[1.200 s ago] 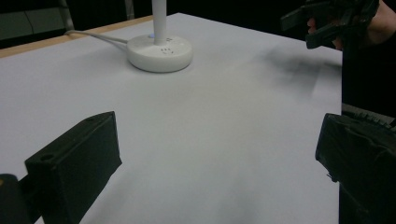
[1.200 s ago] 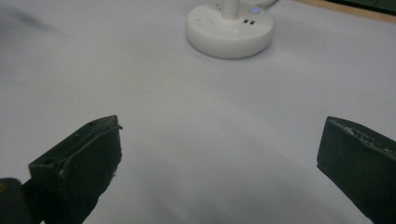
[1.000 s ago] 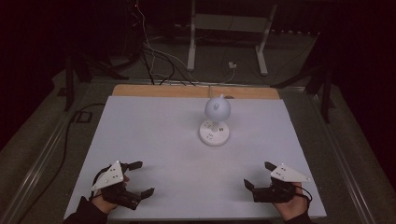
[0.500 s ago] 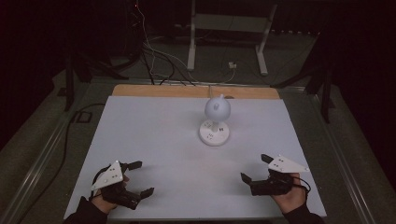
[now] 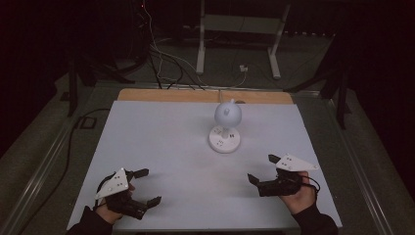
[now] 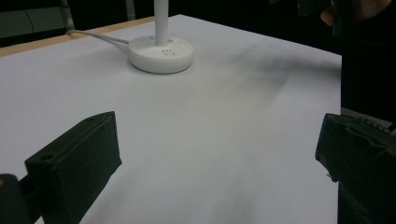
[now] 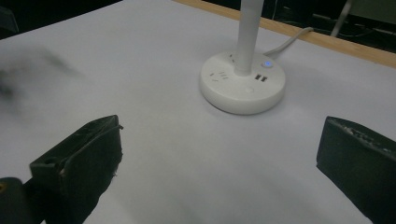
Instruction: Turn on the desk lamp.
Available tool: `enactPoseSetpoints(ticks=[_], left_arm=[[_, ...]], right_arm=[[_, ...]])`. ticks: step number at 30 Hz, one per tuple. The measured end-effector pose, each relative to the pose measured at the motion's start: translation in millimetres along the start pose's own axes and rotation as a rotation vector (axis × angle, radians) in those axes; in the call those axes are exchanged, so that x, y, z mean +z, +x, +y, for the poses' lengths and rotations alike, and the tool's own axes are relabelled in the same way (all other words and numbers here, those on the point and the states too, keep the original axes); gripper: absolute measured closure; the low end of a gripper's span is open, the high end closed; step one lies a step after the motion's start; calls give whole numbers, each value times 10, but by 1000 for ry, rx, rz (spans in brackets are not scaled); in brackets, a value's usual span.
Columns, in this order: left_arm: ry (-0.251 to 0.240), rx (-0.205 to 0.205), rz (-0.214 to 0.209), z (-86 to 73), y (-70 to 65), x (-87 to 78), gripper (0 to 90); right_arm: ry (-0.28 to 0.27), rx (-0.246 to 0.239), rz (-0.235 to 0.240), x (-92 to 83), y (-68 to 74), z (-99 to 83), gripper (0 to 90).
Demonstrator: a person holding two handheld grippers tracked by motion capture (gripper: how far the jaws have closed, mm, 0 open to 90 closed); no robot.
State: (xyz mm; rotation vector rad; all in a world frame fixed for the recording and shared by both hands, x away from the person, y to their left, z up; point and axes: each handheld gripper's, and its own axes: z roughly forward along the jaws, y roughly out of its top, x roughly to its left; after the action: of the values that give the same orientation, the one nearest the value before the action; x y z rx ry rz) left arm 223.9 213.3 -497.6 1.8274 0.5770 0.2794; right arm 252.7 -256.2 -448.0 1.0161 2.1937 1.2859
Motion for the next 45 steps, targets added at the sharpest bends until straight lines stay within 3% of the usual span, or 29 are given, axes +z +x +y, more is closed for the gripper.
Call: enactPoseSetpoints(ticks=[27, 45], left_arm=[[-5, -8, -1, 1, 7, -4, 4], [-3, -7, -2, -1, 4, -1, 4]], right_arm=[[11, -42, 69, 370, 0, 265, 10], [9, -25, 121, 640, -76, 365, 10]])
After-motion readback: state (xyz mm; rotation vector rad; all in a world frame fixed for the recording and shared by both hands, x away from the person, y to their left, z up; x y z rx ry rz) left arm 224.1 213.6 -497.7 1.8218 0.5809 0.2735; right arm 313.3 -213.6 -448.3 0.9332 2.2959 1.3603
